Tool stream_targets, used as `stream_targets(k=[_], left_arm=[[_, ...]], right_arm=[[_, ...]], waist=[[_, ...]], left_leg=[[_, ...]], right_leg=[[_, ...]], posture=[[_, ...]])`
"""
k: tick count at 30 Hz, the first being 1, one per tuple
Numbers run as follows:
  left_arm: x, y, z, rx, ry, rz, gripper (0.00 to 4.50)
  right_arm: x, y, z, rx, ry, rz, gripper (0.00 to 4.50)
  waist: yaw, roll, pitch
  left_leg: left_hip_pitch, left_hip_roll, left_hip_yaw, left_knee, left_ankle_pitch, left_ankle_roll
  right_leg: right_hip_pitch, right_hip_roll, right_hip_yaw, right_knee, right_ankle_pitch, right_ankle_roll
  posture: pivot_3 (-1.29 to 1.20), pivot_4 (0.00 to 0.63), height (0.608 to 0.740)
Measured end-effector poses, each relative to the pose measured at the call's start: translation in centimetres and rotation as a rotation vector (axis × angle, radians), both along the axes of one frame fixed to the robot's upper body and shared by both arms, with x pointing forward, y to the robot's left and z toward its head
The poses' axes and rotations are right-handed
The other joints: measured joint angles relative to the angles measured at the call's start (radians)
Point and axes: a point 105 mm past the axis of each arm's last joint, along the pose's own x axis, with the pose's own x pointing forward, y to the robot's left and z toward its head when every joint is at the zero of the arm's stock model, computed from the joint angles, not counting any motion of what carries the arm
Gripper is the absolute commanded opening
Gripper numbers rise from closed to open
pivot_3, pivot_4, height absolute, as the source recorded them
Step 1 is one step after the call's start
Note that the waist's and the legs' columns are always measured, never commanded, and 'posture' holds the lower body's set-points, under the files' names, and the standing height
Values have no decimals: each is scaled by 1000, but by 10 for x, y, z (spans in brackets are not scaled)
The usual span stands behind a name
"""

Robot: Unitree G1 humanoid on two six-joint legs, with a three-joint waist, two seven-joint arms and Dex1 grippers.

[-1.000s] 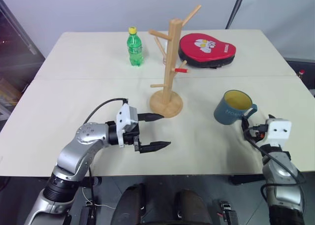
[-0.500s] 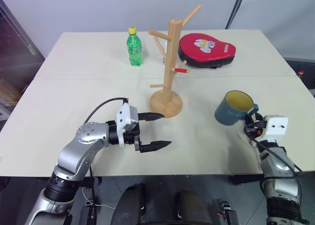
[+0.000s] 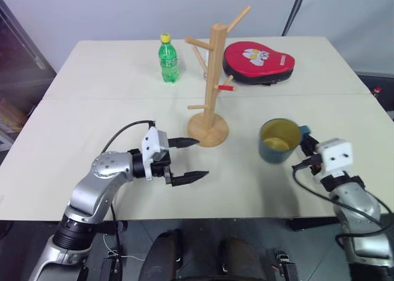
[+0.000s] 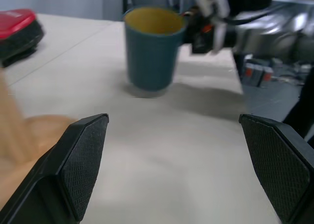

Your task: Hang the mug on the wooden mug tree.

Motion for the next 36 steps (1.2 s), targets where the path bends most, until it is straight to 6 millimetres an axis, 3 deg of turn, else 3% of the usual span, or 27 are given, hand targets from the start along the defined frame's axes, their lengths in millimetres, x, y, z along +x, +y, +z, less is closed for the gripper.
stream_targets(k=[4, 7, 9, 21, 26, 36], left_arm=[[16, 18, -3, 8, -18, 85, 4500], [26, 27, 2, -1, -46, 126, 4500], [30, 33, 8, -10, -66, 150, 4500], [35, 51, 19, -32, -78, 190, 4500], [37, 55, 23, -43, -86, 213, 4500], [36, 53, 25, -62, -75, 210, 4500]], right_arm=[[-4, 54, 44, -190, -93, 225, 66], [0, 77, 78, -208, -173, 285, 66], [2, 85, 89, -223, -179, 307, 66], [11, 101, 93, -295, -88, 379, 66], [24, 105, 104, -313, -94, 388, 66], [48, 109, 103, -344, -49, 389, 66]], waist=[[-2, 0, 0], [4, -1, 0], [9, -3, 1], [2, -5, 1], [1, -5, 1], [0, -5, 2]], left_leg=[[0, 2, 0, 1, 0, 0], [-1, 2, 0, 1, 0, 0], [-1, 2, 0, 1, 0, 0], [-2, 2, 0, 1, -1, 1], [-2, 2, 0, 2, -1, 1], [-2, 2, 0, 2, -1, 1]], right_leg=[[0, 2, 0, 0, 0, -1], [-1, 2, 0, 0, 0, -1], [0, 2, 0, -1, 0, -1], [0, 1, 0, -1, 1, 0], [-1, 1, 0, 0, 1, -1], [-1, 1, 0, 0, 1, 0]], posture=[[0, 150, 740], [0, 150, 740], [0, 150, 740], [0, 150, 740], [0, 150, 740], [0, 150, 740]])
